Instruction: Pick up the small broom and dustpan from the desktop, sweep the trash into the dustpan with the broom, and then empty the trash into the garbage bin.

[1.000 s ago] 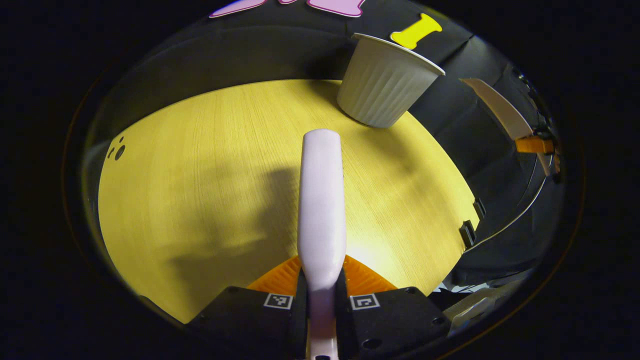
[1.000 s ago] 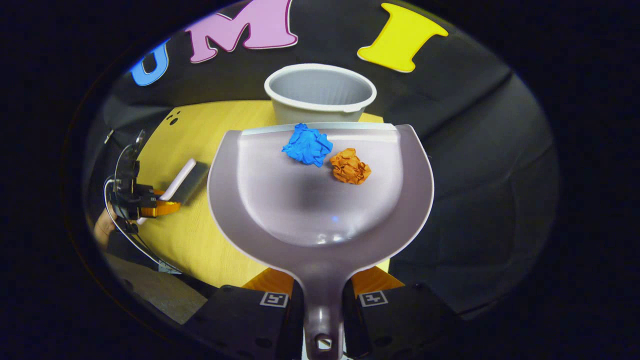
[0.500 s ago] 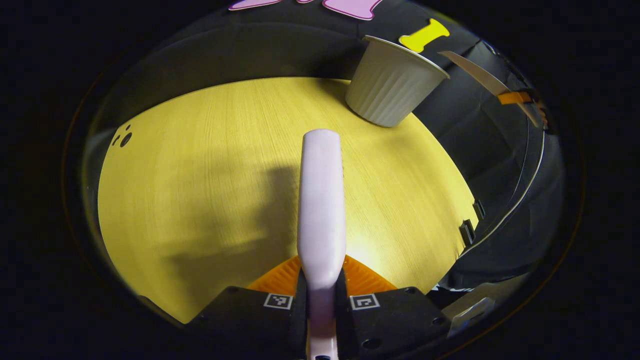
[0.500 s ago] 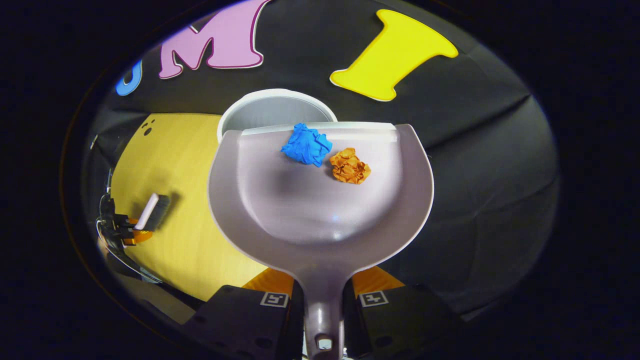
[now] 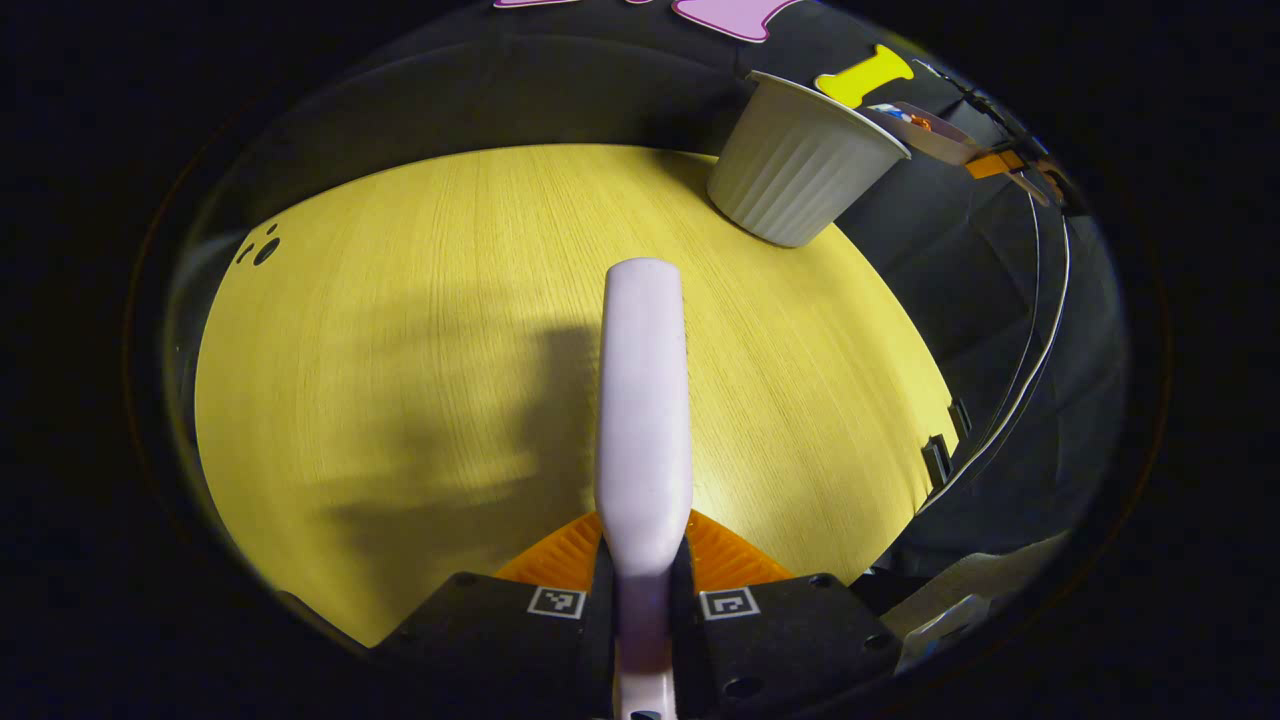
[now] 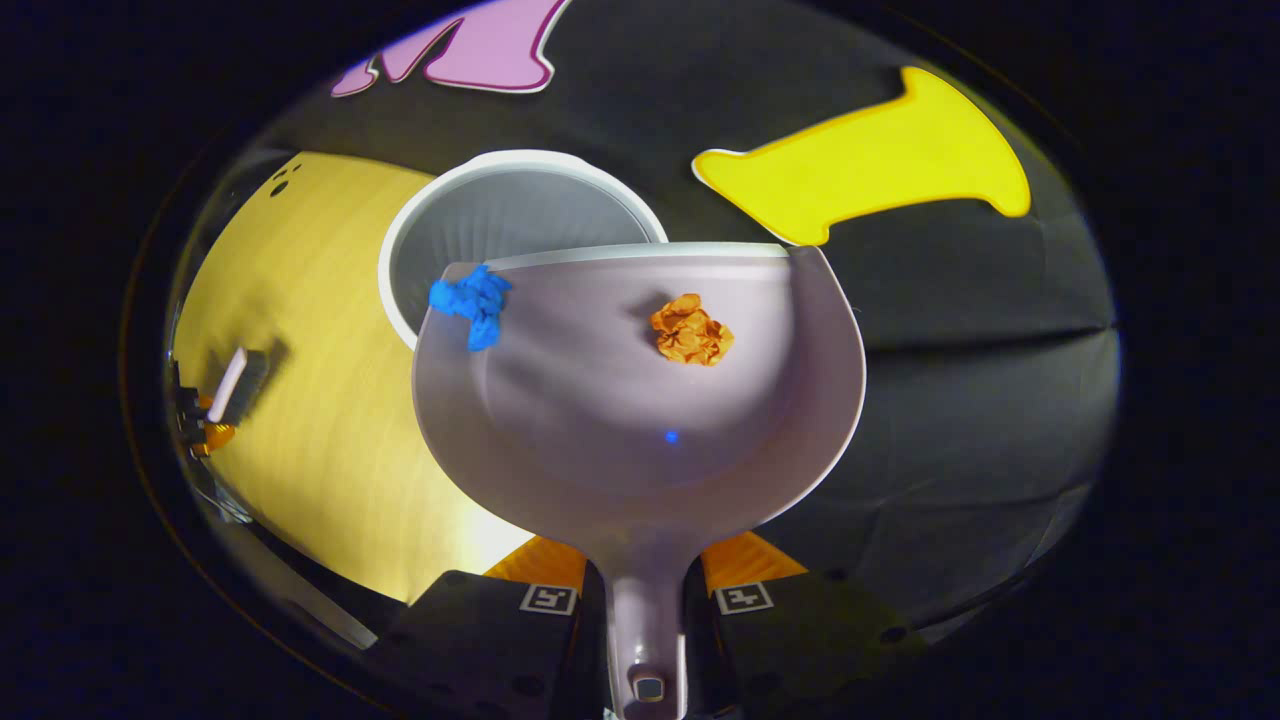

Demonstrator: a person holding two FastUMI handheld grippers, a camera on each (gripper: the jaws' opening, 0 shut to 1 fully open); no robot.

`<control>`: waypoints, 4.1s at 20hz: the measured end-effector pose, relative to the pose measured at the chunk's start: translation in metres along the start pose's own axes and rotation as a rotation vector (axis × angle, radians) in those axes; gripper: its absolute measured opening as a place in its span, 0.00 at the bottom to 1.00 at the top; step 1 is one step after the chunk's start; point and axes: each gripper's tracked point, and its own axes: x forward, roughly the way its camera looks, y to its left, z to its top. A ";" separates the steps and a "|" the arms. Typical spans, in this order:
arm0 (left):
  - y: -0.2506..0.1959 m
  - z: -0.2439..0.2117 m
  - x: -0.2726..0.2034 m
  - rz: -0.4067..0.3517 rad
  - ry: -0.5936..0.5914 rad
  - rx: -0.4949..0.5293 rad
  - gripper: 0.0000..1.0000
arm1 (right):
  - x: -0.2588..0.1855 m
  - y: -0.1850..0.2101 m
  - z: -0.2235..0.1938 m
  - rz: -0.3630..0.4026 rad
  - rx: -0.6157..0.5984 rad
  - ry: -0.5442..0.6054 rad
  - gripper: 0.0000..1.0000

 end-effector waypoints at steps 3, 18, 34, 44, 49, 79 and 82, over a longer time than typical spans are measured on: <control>0.001 -0.001 0.000 0.004 0.006 -0.006 0.27 | -0.001 -0.004 0.004 -0.025 -0.090 0.046 0.35; 0.000 0.001 -0.001 0.010 0.026 -0.044 0.27 | -0.004 -0.021 0.058 -0.191 -0.526 0.120 0.35; 0.000 0.004 -0.001 0.021 0.034 -0.036 0.27 | -0.002 -0.023 0.059 -0.207 -0.499 0.118 0.35; -0.002 0.005 -0.001 0.068 0.017 -0.035 0.27 | -0.021 -0.009 0.041 -0.064 -0.247 -0.016 0.35; -0.003 0.005 -0.001 0.093 0.010 -0.026 0.27 | -0.050 0.015 0.029 0.023 -0.141 -0.166 0.35; -0.003 0.006 0.006 0.276 0.038 0.045 0.27 | 0.007 0.349 -0.142 0.532 0.099 -0.139 0.35; -0.001 0.005 0.014 0.298 0.047 0.045 0.27 | 0.024 0.370 -0.149 0.529 0.107 -0.120 0.35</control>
